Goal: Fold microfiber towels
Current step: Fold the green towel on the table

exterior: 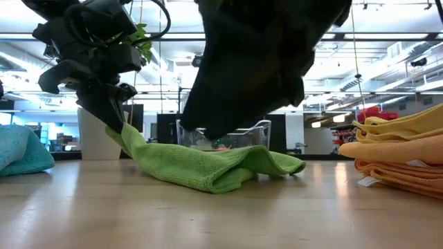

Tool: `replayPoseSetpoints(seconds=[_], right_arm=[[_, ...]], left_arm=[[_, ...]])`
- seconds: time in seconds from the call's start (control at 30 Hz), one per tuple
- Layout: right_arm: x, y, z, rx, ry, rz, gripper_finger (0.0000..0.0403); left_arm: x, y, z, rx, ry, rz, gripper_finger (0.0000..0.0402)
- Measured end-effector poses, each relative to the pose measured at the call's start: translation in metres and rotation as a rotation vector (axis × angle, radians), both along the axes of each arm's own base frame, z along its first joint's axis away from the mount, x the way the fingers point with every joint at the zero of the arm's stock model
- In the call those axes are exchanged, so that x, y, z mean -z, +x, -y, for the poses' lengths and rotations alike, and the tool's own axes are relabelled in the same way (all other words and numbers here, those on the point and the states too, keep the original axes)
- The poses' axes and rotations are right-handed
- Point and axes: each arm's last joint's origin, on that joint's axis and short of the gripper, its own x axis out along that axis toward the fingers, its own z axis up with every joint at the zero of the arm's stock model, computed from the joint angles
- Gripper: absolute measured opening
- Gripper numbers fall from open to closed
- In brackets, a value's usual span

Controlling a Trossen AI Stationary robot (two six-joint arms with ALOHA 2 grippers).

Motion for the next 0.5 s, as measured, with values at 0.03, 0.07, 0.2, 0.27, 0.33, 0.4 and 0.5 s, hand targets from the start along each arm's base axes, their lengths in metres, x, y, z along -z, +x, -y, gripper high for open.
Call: replayPoseSetpoints(seconds=[0.03,0.07,0.2,0.27,0.33,0.4,0.5], right_arm=[[0.002,0.0,0.001,0.001,-0.003,-0.004,0.019],[0.004,0.001,0.002,0.001,-0.003,-0.009,0.019],[0.012,-0.003,0.004,0.014,0.001,-0.02,0.019],[0.015,-0.004,0.003,0.021,0.017,-0.006,0.019],[0.021,-0.006,0.003,0.02,0.036,0.017,0.019],[0.029,-0.01,0.004,0.024,0.044,0.012,0.019],[0.035,-0.012,0.009,0.047,0.069,0.005,0.019]], left_arm=[[0.0,0.0,0.0,0.0,0.0,0.0,0.0009],[0.0,0.0,0.0,0.0,0.0,0.0,0.0007],[0.0,0.0,0.0,-0.001,0.0,0.001,0.0012],[0.0,0.0,0.0,-0.001,0.0,0.001,0.0015],[0.0,0.0,0.0,-0.001,0.0,0.001,0.0011],[0.0,0.0,-0.001,-0.002,0.001,0.002,0.0006],[0.0,0.0,-0.001,0.0,0.002,0.005,0.001]])
